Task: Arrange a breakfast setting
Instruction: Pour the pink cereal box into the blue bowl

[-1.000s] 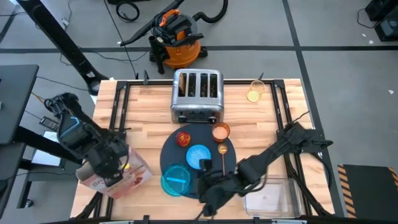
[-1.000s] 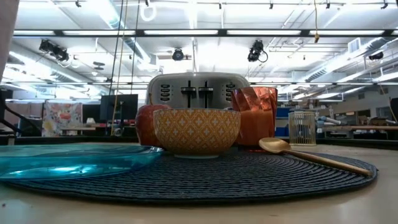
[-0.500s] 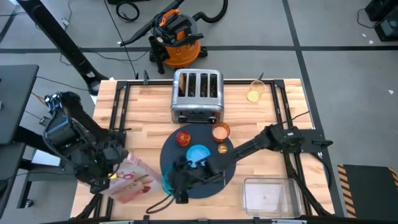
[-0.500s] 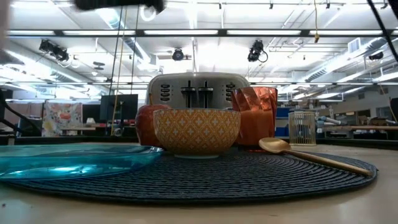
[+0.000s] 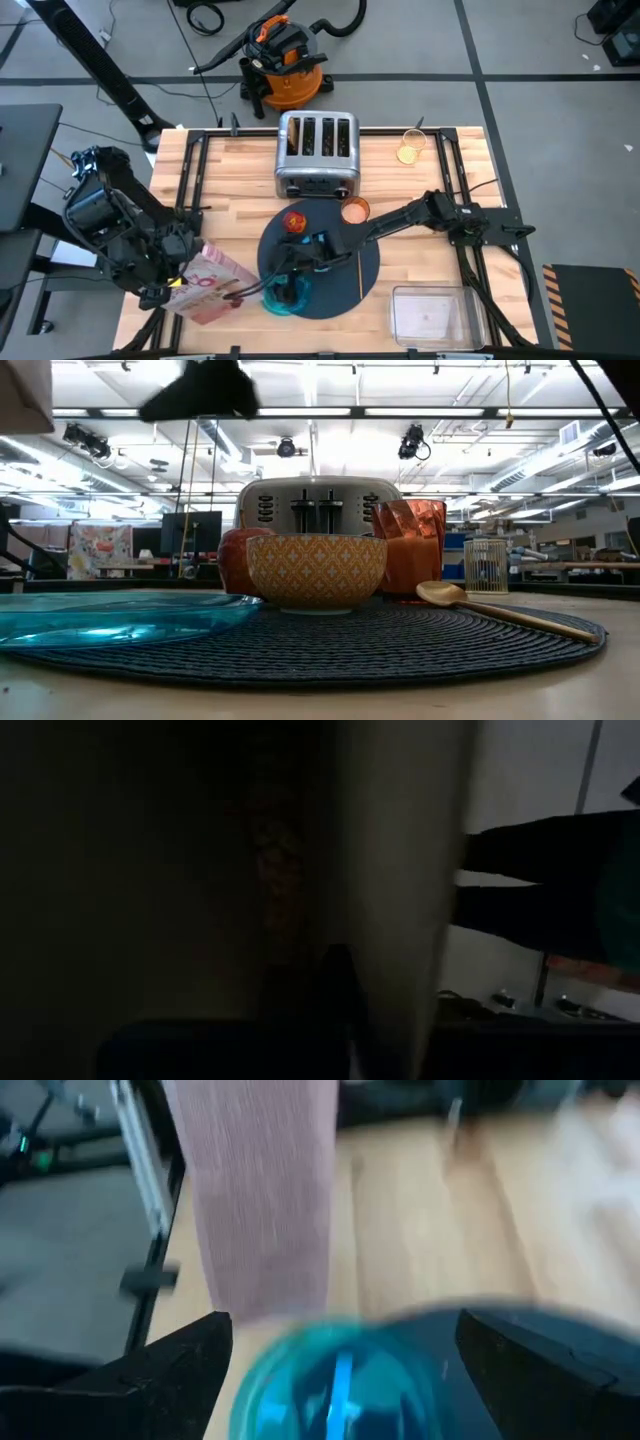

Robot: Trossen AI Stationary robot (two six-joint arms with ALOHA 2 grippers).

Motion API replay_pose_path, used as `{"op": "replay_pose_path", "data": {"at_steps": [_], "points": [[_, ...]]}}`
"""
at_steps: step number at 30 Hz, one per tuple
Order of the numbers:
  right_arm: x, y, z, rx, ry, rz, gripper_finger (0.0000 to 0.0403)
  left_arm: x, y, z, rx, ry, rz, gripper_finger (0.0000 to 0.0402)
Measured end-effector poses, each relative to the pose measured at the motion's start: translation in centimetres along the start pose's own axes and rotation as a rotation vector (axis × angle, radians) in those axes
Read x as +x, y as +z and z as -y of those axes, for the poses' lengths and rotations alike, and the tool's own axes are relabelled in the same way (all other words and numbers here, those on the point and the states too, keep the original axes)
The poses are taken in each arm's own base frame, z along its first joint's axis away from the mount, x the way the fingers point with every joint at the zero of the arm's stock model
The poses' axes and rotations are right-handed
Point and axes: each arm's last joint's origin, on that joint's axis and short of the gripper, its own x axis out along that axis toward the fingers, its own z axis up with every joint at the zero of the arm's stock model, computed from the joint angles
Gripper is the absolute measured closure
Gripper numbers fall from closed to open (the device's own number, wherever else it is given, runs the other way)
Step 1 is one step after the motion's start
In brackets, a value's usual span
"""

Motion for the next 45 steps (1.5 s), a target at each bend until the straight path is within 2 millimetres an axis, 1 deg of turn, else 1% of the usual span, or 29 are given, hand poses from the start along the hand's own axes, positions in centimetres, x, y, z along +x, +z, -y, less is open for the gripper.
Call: {"op": "replay_pose_path", "data": {"at_steps": [3, 6, 8, 11, 14, 16, 19, 23, 25, 27, 31, 36, 40, 43, 45], "points": [[-2.1, 0.1, -0.3, 0.004, -0.008, -0.062, 0.0024, -0.2, 0.0, -0.2, 0.0, -0.003, 0.014, 0.0401], [-4.2, 0.2, -1.4, -0.003, -0.041, -0.072, 0.0029, -0.5, 0.0, -0.3, 0.013, 0.002, 0.045, 0.0401], [-5.1, -0.3, -2.5, -0.01, -0.077, -0.079, 0.0029, -0.5, 0.1, -0.4, 0.021, 0.011, 0.066, 0.0401], [-5.6, -1.3, -4.4, -0.022, -0.129, -0.071, 0.003, -0.7, 0.1, -0.5, 0.034, 0.01, 0.074, 0.0401], [-5.5, -2.0, -6.4, -0.006, -0.131, -0.028, 0.003, -0.6, 0.2, -0.5, 0.037, 0.008, 0.076, 0.0401], [-4.8, -3.0, -7.5, 0.01, -0.148, 0.028, 0.003, -0.7, 0.2, -0.4, 0.05, 0.003, 0.082, 0.0401], [-3.7, -5.4, -8.8, 0.04, -0.189, 0.077, 0.003, -0.7, 0.3, -0.2, 0.08, -0.012, 0.111, 0.0401], [-2.3, -8.5, -9.9, 0.154, -0.16, 0.164, 0.003, -0.7, 0.6, 0.1, 0.104, -0.028, 0.151, 0.0401], [-1.5, -9.8, -10.1, 0.202, -0.148, 0.23, 0.003, -0.7, 0.7, 0.2, 0.098, -0.039, 0.166, 0.0401], [-1.1, -10.6, -10.1, 0.23, -0.151, 0.306, 0.003, -0.7, 0.8, 0.3, 0.093, -0.053, 0.184, 0.0401], [-0.5, -11.2, -9.6, 0.246, -0.145, 0.465, 0.003, -0.9, 1.1, 0.7, 0.087, -0.087, 0.234, 0.0401], [0.2, -12.0, -7.8, 0.271, -0.12, 0.567, 0.0029, -1.0, 1.7, 1.3, 0.077, -0.133, 0.312, 0.0401], [0.0, -11.7, -7.2, 0.233, -0.088, 0.673, 0.003, -1.3, 1.9, 1.7, 0.067, -0.182, 0.344, 0.0401], [-0.5, -11.2, -7.4, 0.132, -0.092, 0.731, 0.003, -1.5, 2.1, 2.1, 0.059, -0.222, 0.367, 0.0401], [-0.9, -10.9, -7.7, 0.085, -0.063, 0.753, 0.003, -1.7, 2.2, 2.3, 0.052, -0.246, 0.383, 0.0401]]}}
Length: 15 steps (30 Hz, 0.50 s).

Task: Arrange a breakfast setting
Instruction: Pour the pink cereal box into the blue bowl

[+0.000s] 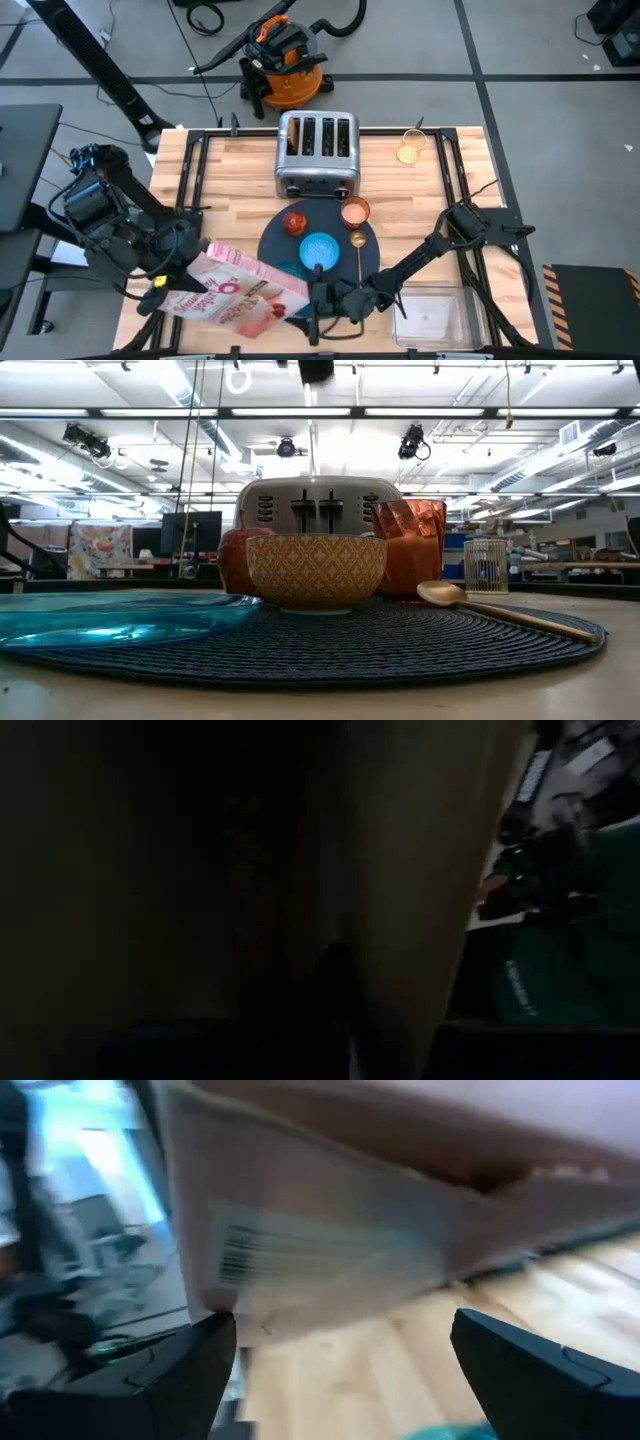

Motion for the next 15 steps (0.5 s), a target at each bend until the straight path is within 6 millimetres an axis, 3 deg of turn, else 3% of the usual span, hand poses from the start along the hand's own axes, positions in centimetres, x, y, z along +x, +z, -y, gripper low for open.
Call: {"op": "replay_pose_path", "data": {"at_steps": [6, 15], "points": [[-0.3, 0.4, -0.7, 0.079, 0.127, -0.025, 0.003, -0.3, 0.2, 0.0, -0.009, -0.011, 0.028, 0.0401], [-1.4, -0.1, -1.9, -0.016, 0.087, -0.042, 0.003, -0.8, 0.5, 0.2, -0.025, -0.033, 0.055, 0.0401]]}}
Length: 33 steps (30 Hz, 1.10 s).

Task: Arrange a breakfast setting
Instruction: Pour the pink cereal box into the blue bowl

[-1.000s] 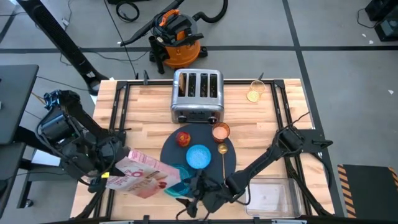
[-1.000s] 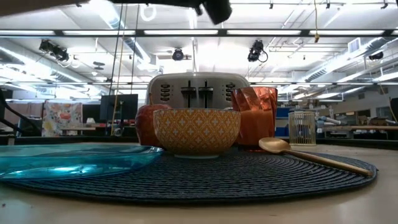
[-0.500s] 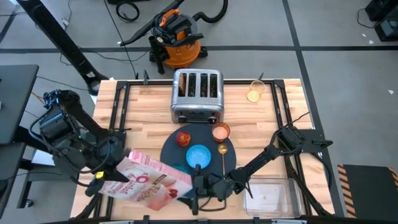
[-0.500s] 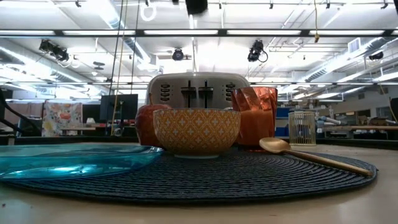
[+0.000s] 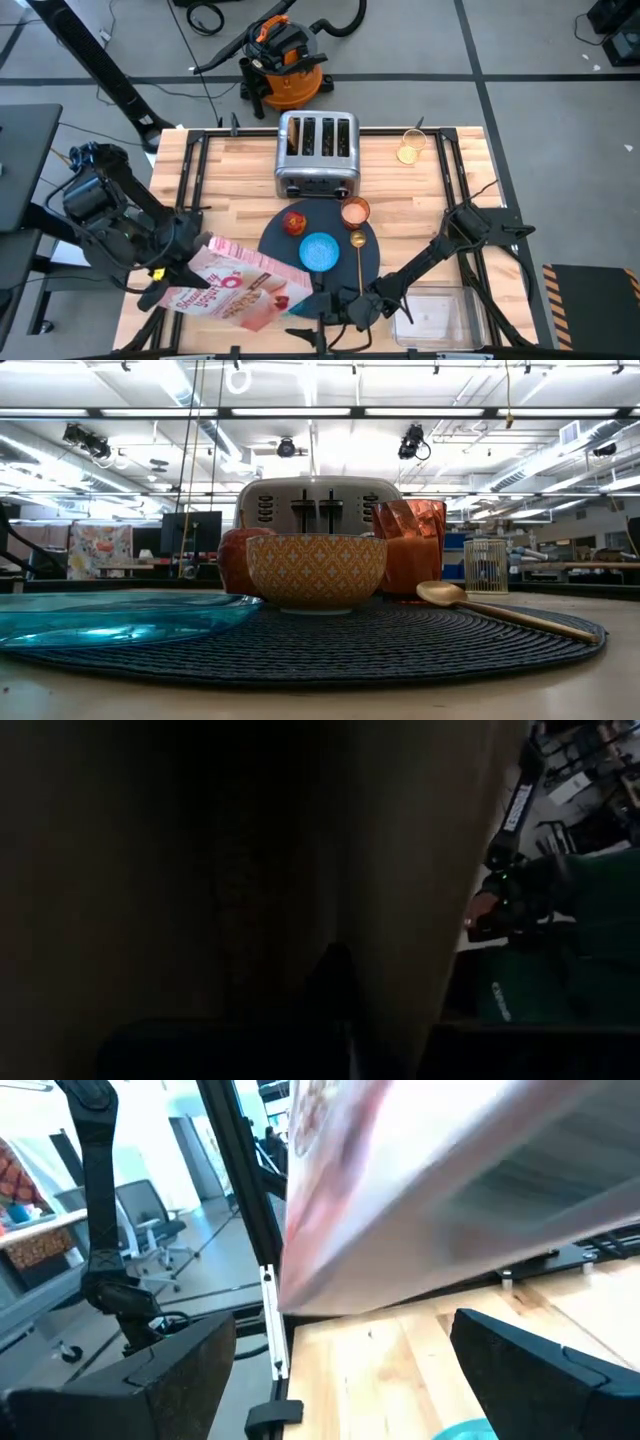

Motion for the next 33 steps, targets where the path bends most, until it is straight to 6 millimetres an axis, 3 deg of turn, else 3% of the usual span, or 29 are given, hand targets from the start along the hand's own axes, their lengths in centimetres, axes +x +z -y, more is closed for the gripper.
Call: {"op": "replay_pose_path", "data": {"at_steps": [6, 10, 21, 28, 33], "points": [[0.4, 0.7, 0.8, 0.008, -0.015, 0.004, 0.003, -1.0, 0.7, 0.3, -0.001, -0.02, 0.045, 0.0401], [0.3, 3.2, 1.1, 0.011, 0.03, 0.007, 0.003, -1.1, 0.8, 0.3, 0.001, -0.019, 0.051, 0.0401], [-1.9, 6.4, 1.9, -0.015, 0.049, -0.257, 0.003, -1.2, 0.8, 0.3, 0.02, -0.013, 0.057, 0.0401], [-3.4, 7.9, 2.6, 0.027, 0.055, -0.155, 0.003, -1.1, 0.7, 0.3, 0.024, -0.008, 0.057, 0.0401], [-5.1, 7.4, 3.9, 0.095, 0.069, 0.003, 0.003, -1.1, 0.8, 0.3, 0.029, -0.002, 0.069, 0.0401]]}}
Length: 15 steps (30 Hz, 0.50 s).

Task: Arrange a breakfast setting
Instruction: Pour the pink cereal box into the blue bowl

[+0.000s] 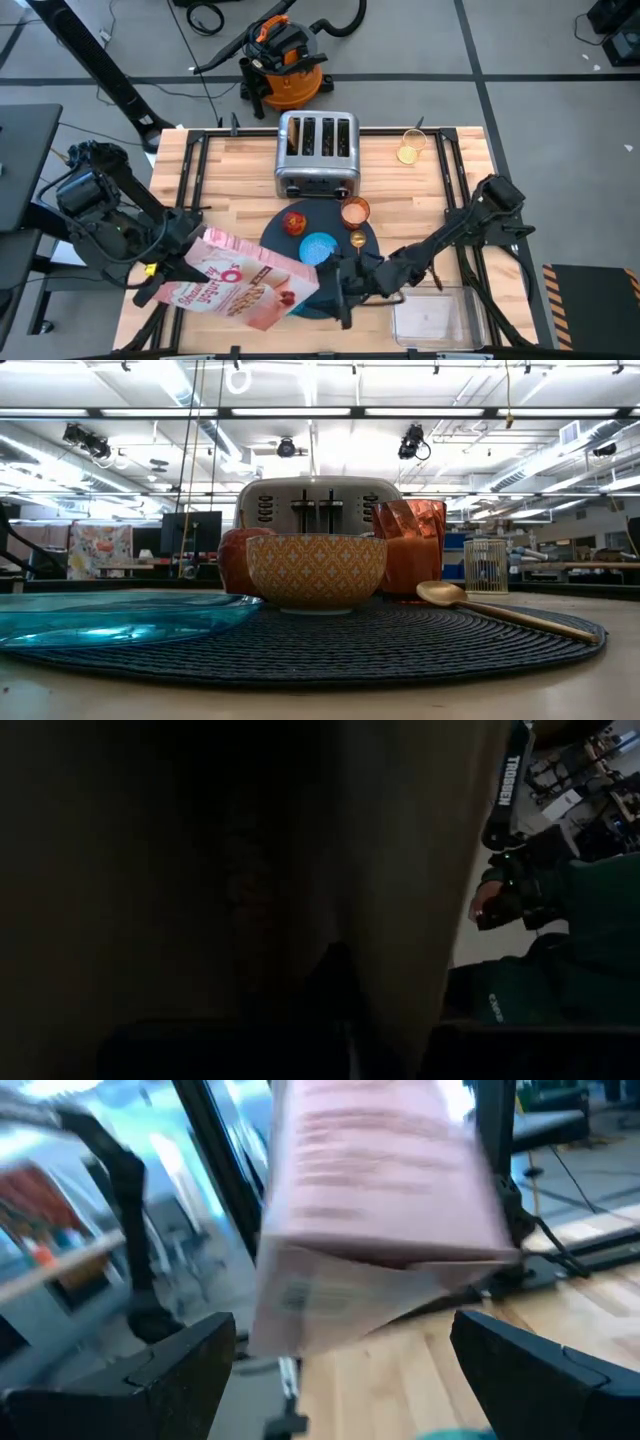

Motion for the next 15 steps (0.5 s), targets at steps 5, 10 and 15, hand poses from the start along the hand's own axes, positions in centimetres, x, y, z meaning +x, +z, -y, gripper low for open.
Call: {"op": "replay_pose_path", "data": {"at_steps": [5, 10, 15], "points": [[-0.9, -0.6, 1.1, 0.077, 0.032, 0.102, 0.003, 0.0, 0.0, 0.0, -0.001, 0.009, 0.014, 0.0401], [-0.8, -0.4, 1.6, 0.1, 0.067, 0.129, 0.003, 0.0, 0.2, -0.1, 0.014, 0.018, 0.038, 0.0401], [-0.4, 0.1, 2.5, 0.099, 0.06, 0.148, 0.003, 0.2, 0.7, -0.3, 0.019, 0.031, 0.059, 0.0401]]}}
